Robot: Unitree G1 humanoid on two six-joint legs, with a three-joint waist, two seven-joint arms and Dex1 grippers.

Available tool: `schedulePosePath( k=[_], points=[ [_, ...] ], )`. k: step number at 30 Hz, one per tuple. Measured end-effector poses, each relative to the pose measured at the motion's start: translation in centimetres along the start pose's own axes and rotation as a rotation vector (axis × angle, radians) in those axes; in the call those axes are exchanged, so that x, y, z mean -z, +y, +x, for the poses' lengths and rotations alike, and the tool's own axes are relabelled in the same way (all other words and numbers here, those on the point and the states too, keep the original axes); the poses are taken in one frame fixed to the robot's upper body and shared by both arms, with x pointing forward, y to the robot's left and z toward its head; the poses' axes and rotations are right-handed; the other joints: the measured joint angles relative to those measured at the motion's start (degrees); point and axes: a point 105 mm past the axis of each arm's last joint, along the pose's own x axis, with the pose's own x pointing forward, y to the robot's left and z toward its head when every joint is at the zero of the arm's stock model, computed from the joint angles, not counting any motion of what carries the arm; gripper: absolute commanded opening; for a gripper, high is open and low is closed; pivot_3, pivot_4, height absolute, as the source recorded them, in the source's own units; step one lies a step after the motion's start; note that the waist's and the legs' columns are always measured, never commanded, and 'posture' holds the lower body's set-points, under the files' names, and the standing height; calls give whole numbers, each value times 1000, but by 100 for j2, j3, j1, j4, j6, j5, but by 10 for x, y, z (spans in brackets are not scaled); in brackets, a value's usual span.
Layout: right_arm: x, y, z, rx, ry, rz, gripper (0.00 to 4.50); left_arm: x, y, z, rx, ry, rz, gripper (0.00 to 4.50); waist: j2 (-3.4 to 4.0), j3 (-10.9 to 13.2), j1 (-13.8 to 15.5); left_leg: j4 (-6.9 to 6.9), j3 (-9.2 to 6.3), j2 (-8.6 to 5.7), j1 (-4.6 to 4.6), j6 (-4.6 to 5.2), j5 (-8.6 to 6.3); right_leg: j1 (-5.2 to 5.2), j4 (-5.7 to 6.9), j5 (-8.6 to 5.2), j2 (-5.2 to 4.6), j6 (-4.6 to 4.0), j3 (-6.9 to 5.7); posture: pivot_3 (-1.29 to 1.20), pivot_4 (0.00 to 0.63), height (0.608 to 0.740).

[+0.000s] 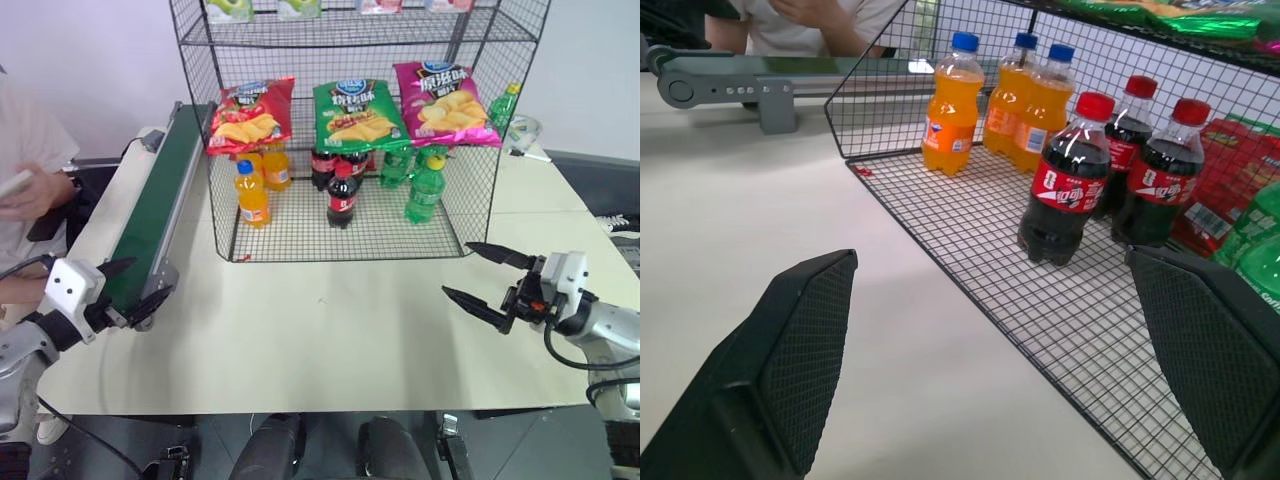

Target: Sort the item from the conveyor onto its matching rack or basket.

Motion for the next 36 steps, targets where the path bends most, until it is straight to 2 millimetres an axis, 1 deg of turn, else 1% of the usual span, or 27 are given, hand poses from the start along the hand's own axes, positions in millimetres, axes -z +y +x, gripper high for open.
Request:
schedulePosePath(
  k=[15,36],
  points=[
    [-2,-1,2,-6,-8,-6,4500,3,0,-1,7,2,-8,4474,0,1,0,-2,0,0,-1,0,-1,-2,-1,0,0,-1,0,0,150,740],
    [1,-1,2,-2,-3,3,4500,3,3,-1,-11,-13,7,4474,1,1,0,-3,0,0,-3,0,-1,-3,-3,-1,-1,-1,0,0,150,740]
  ],
)
